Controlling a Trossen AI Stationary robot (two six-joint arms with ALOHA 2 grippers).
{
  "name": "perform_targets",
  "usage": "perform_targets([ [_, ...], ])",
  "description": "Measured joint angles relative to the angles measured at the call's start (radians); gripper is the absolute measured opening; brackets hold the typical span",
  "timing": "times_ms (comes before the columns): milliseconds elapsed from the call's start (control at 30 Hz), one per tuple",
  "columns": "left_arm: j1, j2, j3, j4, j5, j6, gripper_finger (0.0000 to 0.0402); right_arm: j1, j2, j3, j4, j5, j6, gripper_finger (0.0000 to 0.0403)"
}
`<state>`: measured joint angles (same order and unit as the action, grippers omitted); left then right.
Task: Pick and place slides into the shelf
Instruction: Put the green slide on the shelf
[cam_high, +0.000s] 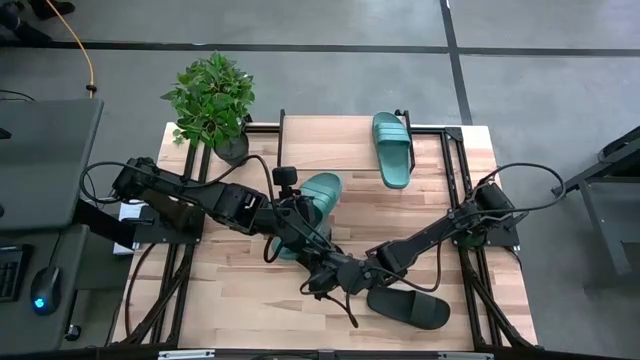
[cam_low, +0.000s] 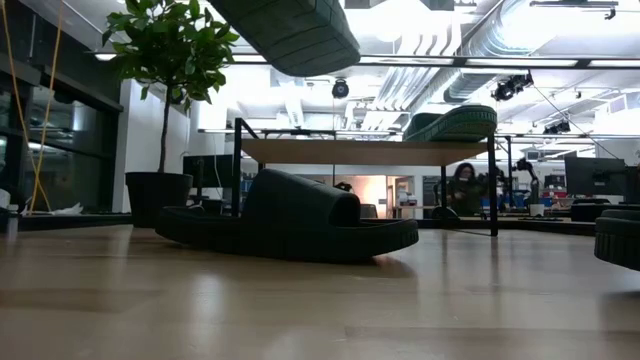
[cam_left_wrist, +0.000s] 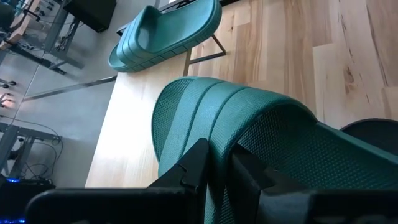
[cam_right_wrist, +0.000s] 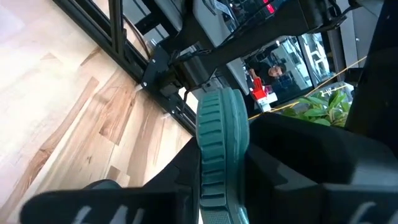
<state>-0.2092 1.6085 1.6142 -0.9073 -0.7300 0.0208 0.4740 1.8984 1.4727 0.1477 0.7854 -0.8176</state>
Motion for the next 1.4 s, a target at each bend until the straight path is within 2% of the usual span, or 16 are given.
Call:
perform_targets([
  [400,0.0,0.0,0.0,-0.017,-0.017,0.006,0.0048,0.0,0.0,0.0,0.0,-0.003,0.006,0.0055],
  [733,0.0,-0.002,0.0,-0.018,-0.162,0.011,0.0169,-0.001,0.0,0.0,-0.009,-0.015,0.033,0.0054],
  [900,0.0,-0.031,0.0,-0.036,-0.204,0.006,0.0202,-0.007,-0.008,0.0,-0.031,-0.057,0.05,0.0053],
  [1033,0.0,-0.094,0.0,-0.041,-0.193,-0.011,0.0208,-0.023,-0.04,0.0,-0.076,-0.116,0.081,0.0053],
  [1233,0.0,-0.211,0.001,-0.042,-0.032,-0.069,0.0209,-0.072,-0.107,0.0,-0.179,-0.26,0.165,0.0053],
  [1400,-0.001,-0.272,-0.007,-0.059,0.004,-0.076,0.0209,-0.13,-0.17,0.0,-0.201,-0.402,0.194,0.0053],
])
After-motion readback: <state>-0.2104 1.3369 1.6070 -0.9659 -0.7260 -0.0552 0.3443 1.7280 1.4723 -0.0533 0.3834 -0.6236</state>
